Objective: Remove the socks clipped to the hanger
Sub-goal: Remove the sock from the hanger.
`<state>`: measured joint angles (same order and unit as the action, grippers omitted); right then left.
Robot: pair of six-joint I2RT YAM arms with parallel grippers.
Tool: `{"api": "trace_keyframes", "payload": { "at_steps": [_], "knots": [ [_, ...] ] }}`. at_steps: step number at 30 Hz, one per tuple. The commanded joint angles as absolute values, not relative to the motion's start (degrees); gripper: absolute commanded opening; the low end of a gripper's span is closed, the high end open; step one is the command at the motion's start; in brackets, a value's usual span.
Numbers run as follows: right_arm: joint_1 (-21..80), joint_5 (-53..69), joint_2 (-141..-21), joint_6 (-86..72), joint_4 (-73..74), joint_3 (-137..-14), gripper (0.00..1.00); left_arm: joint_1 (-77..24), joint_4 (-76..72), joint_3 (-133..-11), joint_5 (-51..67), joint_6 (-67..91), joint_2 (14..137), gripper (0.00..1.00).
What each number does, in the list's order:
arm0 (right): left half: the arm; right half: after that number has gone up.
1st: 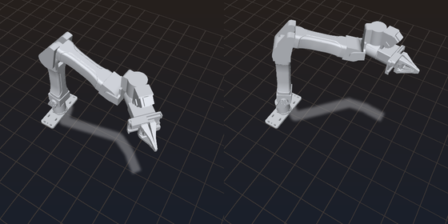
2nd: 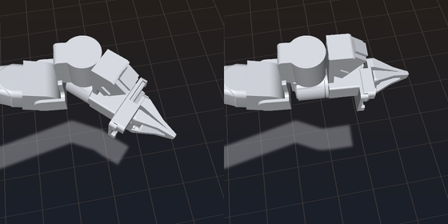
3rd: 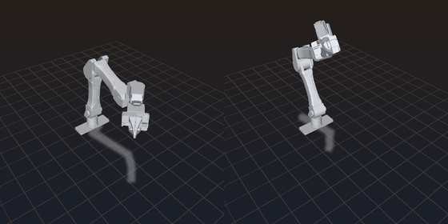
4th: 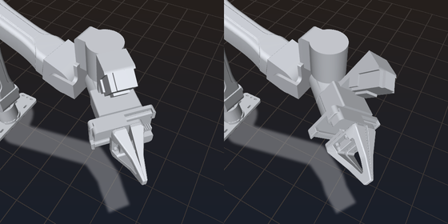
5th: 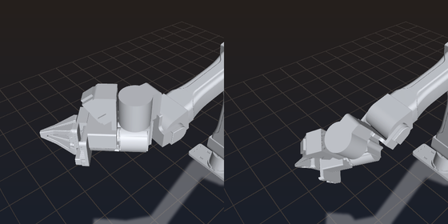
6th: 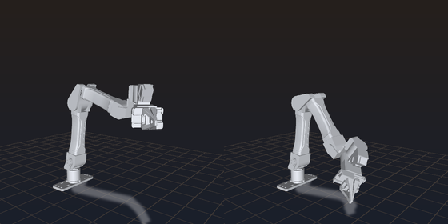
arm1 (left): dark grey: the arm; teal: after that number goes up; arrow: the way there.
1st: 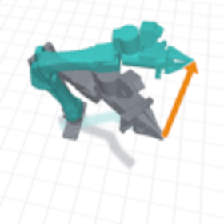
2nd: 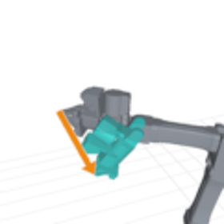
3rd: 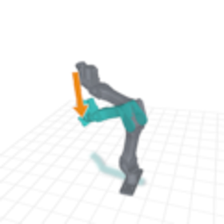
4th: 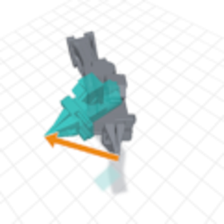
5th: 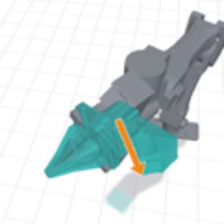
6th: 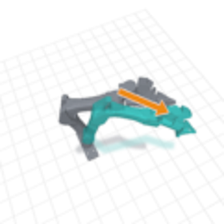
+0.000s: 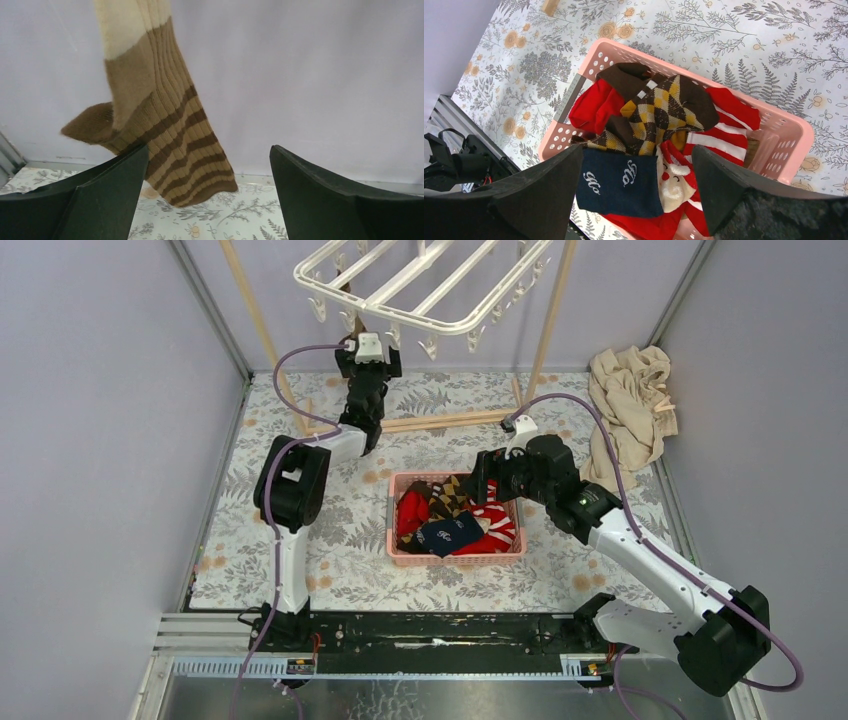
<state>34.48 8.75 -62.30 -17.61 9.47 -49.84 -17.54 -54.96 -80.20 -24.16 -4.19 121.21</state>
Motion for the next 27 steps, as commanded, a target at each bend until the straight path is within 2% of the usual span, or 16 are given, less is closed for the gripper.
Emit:
{"api": "trace_keyframes", "payload": {
  "at_steps": [1, 9, 18, 27],
  "knots": [
    [34.21, 10.15, -62.47, -17.89, 6.71, -50.57, 0.87, -16.02, -60.65, -83.01, -27.96, -7.6, 122.89, 0.98],
    [34.26, 10.95, -63.86, -17.92, 6.74, -50.69, 0.86, -15.91, -70.87, -78.45, -33.1, -13.01, 121.64, 0.98],
    [34.25, 11.3, -64.75, -18.31, 6.03, -50.49, 0.86, -16.0, -77.92, -69.48, -34.65, -11.62, 115.96, 0.98],
    [34.25, 11.03, -64.76, -17.91, 6.37, -50.4, 0.85, -13.77, -76.47, -78.89, -26.49, -7.45, 123.49, 0.98]
  ]
}}
